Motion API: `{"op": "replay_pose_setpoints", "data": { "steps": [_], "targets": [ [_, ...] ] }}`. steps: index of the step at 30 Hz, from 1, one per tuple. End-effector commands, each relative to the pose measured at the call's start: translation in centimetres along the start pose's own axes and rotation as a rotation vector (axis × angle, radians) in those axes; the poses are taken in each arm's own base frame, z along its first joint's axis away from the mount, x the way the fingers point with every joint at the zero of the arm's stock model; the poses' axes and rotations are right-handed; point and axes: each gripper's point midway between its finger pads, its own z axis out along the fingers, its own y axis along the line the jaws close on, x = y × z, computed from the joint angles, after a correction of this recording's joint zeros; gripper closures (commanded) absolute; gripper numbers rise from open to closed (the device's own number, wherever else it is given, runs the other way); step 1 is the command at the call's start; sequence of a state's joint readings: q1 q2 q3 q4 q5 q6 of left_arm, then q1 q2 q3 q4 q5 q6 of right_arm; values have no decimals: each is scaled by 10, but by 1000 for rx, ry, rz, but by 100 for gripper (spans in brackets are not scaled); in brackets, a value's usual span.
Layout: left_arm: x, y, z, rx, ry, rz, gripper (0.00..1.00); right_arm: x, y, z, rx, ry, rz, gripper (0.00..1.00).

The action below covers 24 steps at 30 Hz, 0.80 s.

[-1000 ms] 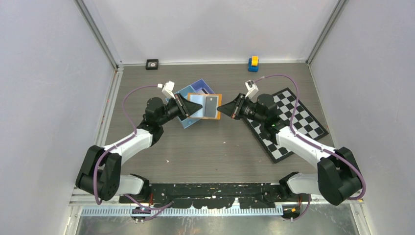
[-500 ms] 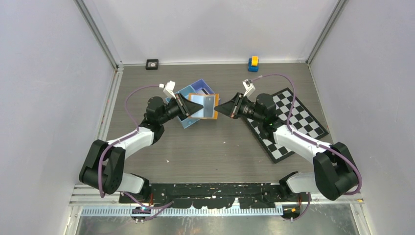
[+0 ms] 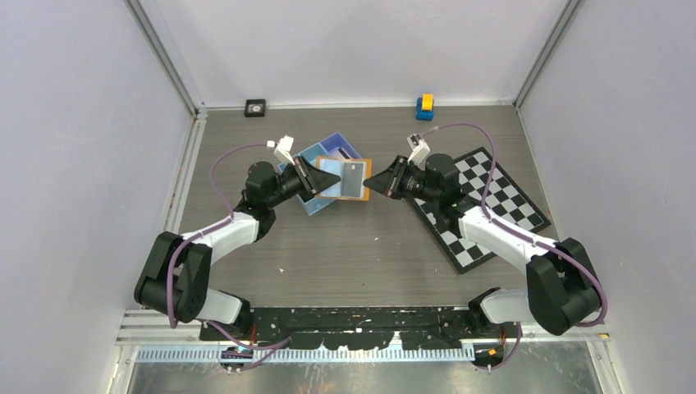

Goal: Take the credit cards out of the card holder
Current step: Remove the credit card from the card holder.

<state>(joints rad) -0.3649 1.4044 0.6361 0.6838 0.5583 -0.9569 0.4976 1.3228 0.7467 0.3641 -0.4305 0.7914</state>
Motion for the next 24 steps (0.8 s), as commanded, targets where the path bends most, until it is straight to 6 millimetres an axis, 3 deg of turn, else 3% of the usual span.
{"op": "replay_pose_setpoints", "data": {
  "steps": [1,12,14,16,20,24],
  "targets": [
    [-17,-42,1,133,-29,90,100,-4,1,6,16,0,-29,82],
    [-10,-42,7,131,2,93,100,0,11,8,-45,13,-27,61],
    [-11,-40,7,117,4,90,100,-1,17,7,-74,6,-24,61],
    [-10,-33,7,79,0,83,98,-2,24,5,-106,1,-27,68],
    [-10,-30,6,60,-1,87,64,-4,35,0,-150,-12,-36,92],
    [-9,-36,5,98,2,84,40,-4,42,-2,-191,-16,-31,100]
  ]
}}
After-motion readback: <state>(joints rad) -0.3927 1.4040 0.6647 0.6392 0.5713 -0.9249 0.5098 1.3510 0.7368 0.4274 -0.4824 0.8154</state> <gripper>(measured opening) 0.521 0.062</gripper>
